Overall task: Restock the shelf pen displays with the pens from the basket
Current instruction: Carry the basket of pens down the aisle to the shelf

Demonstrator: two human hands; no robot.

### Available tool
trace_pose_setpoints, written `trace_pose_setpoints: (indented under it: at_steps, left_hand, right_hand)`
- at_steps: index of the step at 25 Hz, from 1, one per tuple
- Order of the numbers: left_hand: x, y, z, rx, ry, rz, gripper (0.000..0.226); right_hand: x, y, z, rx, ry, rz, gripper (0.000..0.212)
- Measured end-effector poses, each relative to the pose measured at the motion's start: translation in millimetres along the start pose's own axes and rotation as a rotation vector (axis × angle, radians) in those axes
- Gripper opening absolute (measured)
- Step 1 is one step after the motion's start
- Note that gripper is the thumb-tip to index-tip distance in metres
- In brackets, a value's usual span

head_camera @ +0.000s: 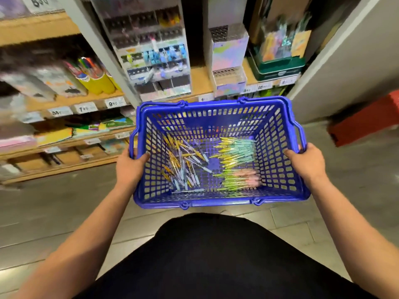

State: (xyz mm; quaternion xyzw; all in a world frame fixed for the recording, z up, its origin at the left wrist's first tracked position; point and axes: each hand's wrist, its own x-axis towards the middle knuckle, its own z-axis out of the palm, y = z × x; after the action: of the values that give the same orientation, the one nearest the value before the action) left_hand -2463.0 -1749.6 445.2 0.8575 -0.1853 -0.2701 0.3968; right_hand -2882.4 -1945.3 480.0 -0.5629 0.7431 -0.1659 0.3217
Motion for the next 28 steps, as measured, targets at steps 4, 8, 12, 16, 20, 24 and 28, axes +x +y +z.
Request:
trace_pose_setpoints:
  at_steps: [4, 8, 12, 16, 20, 24, 28]
  left_hand:
    - [-18, -16, -14, -0.045, 0.062, -0.055, 0.024]
    - [-34, -30, -25, -0.084, 0.072, -0.122, 0.025]
    - [-47, -42, -24, -0.109, 0.062, -0.167, 0.028]
    - [-50, -49, -10, -0.088, 0.082, -0.182, 0.021]
    - [-42, -62, 24, -0.037, 0.140, -0.199, 0.021]
    - [-12, -94, 68, -0.134, 0.102, -0.276, 0.014]
    - [42, -142, 110, -0.134, 0.052, -0.353, 0.022]
  right_hand:
    - [-1, -2, 7, -0.028, -0.027, -0.060, 0.022]
    - [-5, -1, 10, -0.062, -0.056, -0.061, 0.025]
    - [-1, 6, 19, -0.113, -0.074, -0.067, 0.028]
    - [16, 14, 32, -0.145, -0.136, -0.042, 0.032]
    - [48, 28, 60, -0.092, -0.203, 0.017, 0.030]
    - [91, 45, 110, -0.050, -0.186, 0.042, 0.026]
    - [135, 76, 173, -0.054, -0.122, 0.069, 0.032]
